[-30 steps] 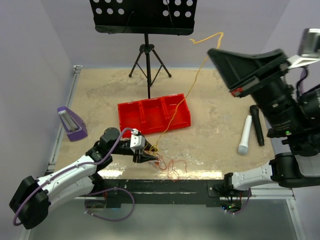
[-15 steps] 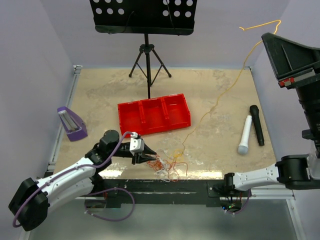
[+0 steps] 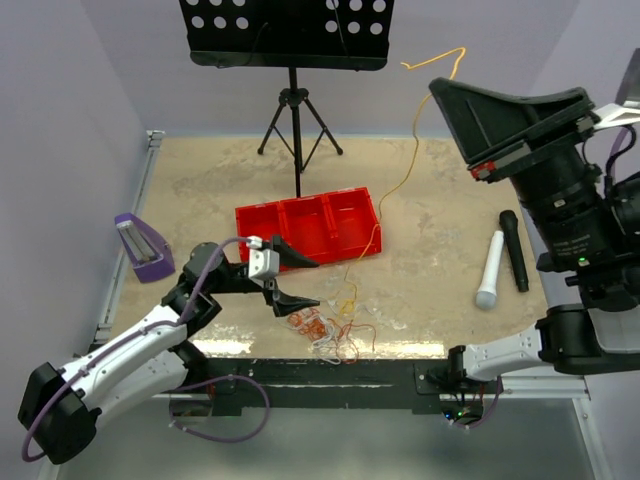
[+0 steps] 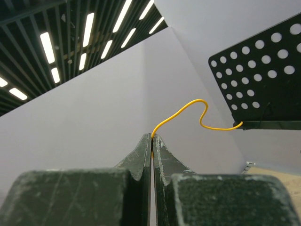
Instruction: Untangle the cables
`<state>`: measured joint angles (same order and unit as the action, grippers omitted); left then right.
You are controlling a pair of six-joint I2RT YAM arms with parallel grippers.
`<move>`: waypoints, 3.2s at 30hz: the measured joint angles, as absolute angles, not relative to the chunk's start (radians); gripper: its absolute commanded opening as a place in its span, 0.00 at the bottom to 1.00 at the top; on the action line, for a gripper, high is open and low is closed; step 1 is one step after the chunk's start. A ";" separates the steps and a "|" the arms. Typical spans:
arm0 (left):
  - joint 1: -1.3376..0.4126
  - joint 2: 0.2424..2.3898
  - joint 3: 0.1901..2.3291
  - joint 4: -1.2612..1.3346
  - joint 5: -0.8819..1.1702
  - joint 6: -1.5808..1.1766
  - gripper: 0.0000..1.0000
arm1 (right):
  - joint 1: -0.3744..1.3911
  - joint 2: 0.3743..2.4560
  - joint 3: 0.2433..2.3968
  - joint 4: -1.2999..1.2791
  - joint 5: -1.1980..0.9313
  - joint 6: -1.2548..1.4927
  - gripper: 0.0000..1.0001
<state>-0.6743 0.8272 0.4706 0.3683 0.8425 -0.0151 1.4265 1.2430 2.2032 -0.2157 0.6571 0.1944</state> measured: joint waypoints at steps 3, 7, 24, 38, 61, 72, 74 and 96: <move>-0.676 0.841 0.501 0.468 0.879 -0.121 0.84 | 1.426 1.272 2.192 -0.205 0.631 0.211 0.00; -0.691 0.859 0.509 0.543 0.918 -0.223 0.84 | 1.426 1.304 2.162 -0.183 0.599 0.230 0.00; -0.707 0.860 0.508 0.583 0.895 -0.250 0.00 | 1.406 1.360 1.944 -0.098 0.505 0.336 0.00; -0.635 0.865 0.789 0.296 0.882 -0.035 0.00 | 1.363 1.015 1.390 -0.135 0.585 0.506 0.75; -0.601 0.931 1.101 0.044 0.578 0.093 0.00 | 1.363 0.982 0.957 -0.160 0.511 0.614 0.75; -0.495 0.971 1.017 -0.033 0.205 -0.019 0.00 | 1.363 1.061 0.980 -0.171 0.599 0.653 0.75; -0.482 0.973 0.990 -0.036 0.182 -0.031 0.00 | 1.363 1.035 0.976 -0.173 0.614 0.663 0.75; -0.439 0.977 0.955 0.066 -0.120 -0.056 0.00 | 1.363 0.956 0.940 -0.203 0.646 0.722 0.75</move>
